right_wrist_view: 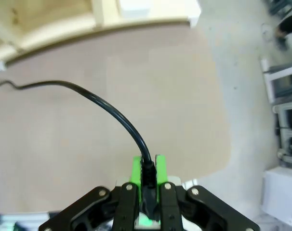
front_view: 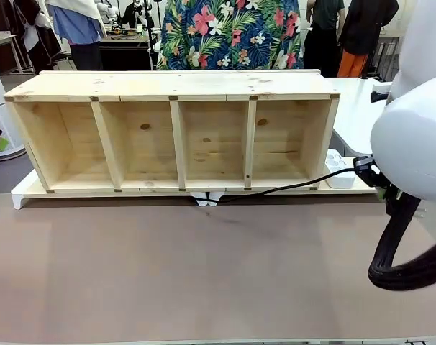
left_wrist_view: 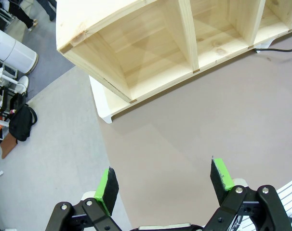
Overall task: Perform cable management.
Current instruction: Pull the grasped Power Cable to the location of the Power Strip.
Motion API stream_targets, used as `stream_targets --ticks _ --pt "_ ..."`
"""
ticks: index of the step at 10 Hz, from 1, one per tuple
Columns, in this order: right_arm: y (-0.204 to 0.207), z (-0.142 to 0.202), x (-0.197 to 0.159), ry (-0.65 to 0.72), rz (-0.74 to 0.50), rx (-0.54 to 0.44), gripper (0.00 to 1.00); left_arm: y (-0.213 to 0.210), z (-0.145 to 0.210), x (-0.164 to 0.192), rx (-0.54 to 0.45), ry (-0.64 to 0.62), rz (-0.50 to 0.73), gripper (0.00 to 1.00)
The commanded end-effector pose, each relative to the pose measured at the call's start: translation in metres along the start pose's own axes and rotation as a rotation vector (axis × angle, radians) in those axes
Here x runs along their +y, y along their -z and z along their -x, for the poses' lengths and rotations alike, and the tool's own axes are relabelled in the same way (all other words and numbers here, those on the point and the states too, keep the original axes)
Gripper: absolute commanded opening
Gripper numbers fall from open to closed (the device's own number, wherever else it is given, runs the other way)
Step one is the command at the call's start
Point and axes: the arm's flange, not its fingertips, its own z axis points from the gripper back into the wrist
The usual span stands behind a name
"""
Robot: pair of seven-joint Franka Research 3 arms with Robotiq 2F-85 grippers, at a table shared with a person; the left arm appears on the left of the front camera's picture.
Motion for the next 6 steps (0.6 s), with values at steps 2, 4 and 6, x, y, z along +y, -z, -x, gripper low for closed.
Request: stream_targets --ticks 2,4,6 --pt "0.071 0.014 -0.028 0.037 0.081 -0.047 0.15 0.0 -0.001 0.0 -0.007 0.0 -0.003 1.0" --pt "0.071 -0.002 -0.026 0.049 0.082 -0.063 0.15 0.0 -0.001 0.0 -0.007 0.0 -0.003 1.0" --pt "0.072 -0.015 -0.024 0.06 0.059 -0.07 0.15 0.0 -0.001 0.0 -0.007 0.0 -0.003 1.0"
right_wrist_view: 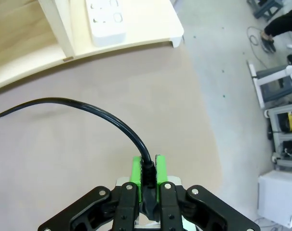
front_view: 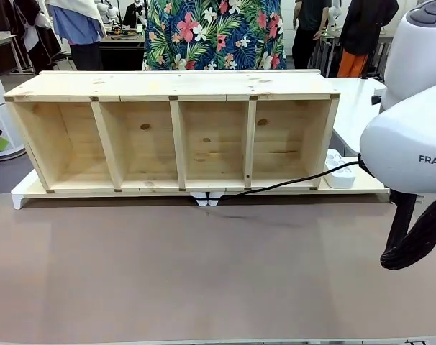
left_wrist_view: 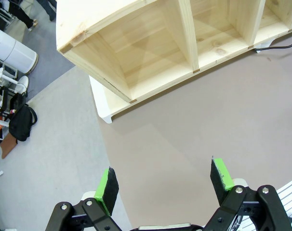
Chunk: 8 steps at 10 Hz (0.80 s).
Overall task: Perform cable management.
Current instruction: Pull the grasped Power Cable to the location of the Power Strip.
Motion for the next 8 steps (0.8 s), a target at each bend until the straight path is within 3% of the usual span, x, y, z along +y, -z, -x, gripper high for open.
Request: stream_targets --ticks 1,2,3,8 --pt "0.026 0.025 -0.012 0.024 -0.008 -0.035 0.15 0.0 -0.001 0.0 -0.007 -0.001 -0.003 1.0" --pt "0.025 0.03 -0.012 0.032 -0.037 -0.045 0.15 0.0 -0.001 0.0 -0.007 -0.001 -0.003 1.0" --pt "0.002 -0.002 0.001 0.005 -0.008 -0.004 0.15 0.0 -0.001 0.0 -0.007 -0.001 -0.003 1.0" --pt "0.002 -0.002 0.001 0.005 -0.008 -0.004 0.15 0.0 -0.001 0.0 -0.007 -0.001 -0.003 1.0"
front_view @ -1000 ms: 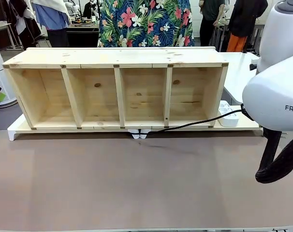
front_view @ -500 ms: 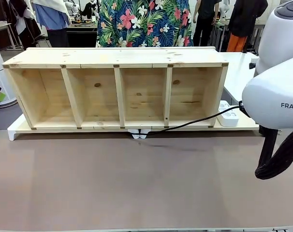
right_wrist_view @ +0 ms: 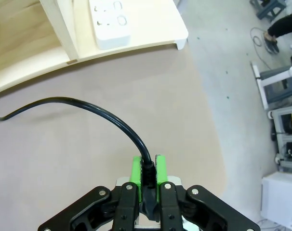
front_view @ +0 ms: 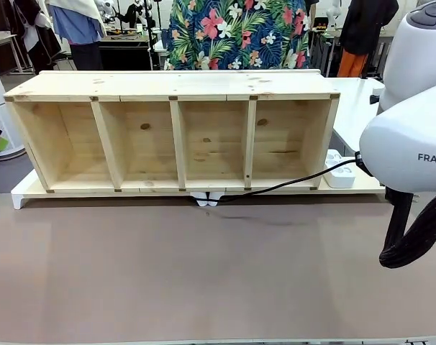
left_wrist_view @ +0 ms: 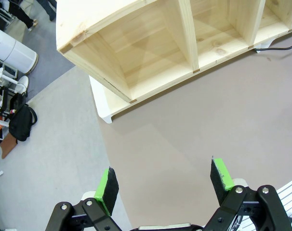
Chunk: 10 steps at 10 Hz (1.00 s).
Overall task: Perform cable management.
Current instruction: Pull the grasped Power Cable to the location of the Power Strip.
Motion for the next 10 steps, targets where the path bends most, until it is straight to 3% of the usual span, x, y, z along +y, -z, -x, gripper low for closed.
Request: stream_targets --ticks 1,6,10 --pt "0.0 0.0 0.0 0.0 0.0 0.0 0.15 0.0 -0.001 0.0 -0.007 -0.001 -0.003 1.0" --pt "0.0 -0.059 -0.013 -0.192 -0.046 0.014 0.15 0.0 -0.001 0.0 -0.007 -0.001 -0.003 1.0" --pt "-0.003 -0.095 -0.025 -0.222 -0.069 -0.041 0.15 0.0 -0.001 0.0 -0.007 -0.001 -0.003 1.0"
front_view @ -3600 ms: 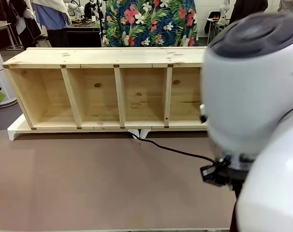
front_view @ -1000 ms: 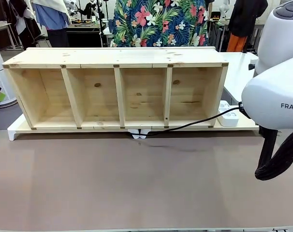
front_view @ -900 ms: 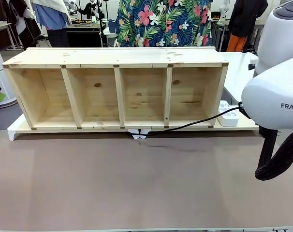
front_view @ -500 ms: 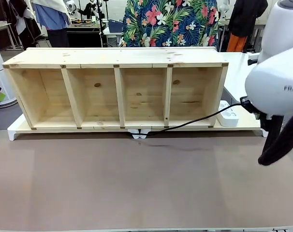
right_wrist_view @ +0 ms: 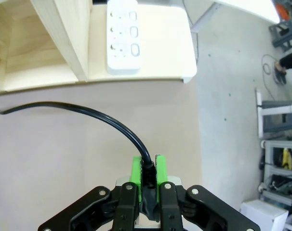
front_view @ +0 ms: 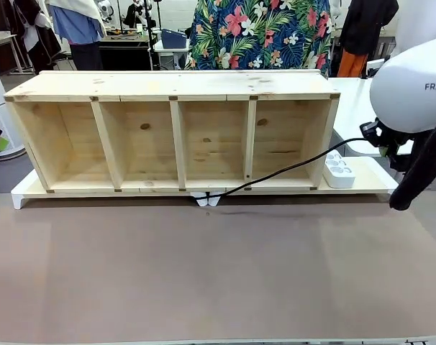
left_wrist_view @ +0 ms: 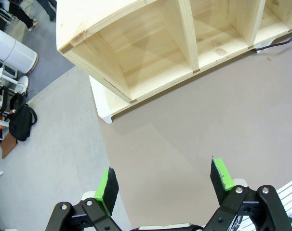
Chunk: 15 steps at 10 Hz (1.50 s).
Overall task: Perform cable management.
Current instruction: Pull the grasped Power Cable to the location of the Power Strip.
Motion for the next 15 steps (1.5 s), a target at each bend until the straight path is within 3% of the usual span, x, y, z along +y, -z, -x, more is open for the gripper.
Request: stream_targets --ticks 1,7,10,15 --pt "-0.001 -0.02 -0.014 -0.026 0.002 -0.059 0.15 0.0 -0.001 0.0 -0.007 0.0 -0.003 1.0" --pt "0.021 -0.078 -0.056 0.033 -0.032 -0.06 0.15 0.0 -0.001 0.0 -0.007 0.0 -0.003 1.0" --pt "0.038 -0.1 -0.048 -0.014 -0.126 -0.091 0.15 0.0 -0.001 0.0 -0.007 0.0 -0.003 1.0" --pt "0.075 -0.124 -0.021 -0.061 -0.104 -0.068 0.15 0.0 -0.001 0.0 -0.007 0.0 -0.003 1.0"
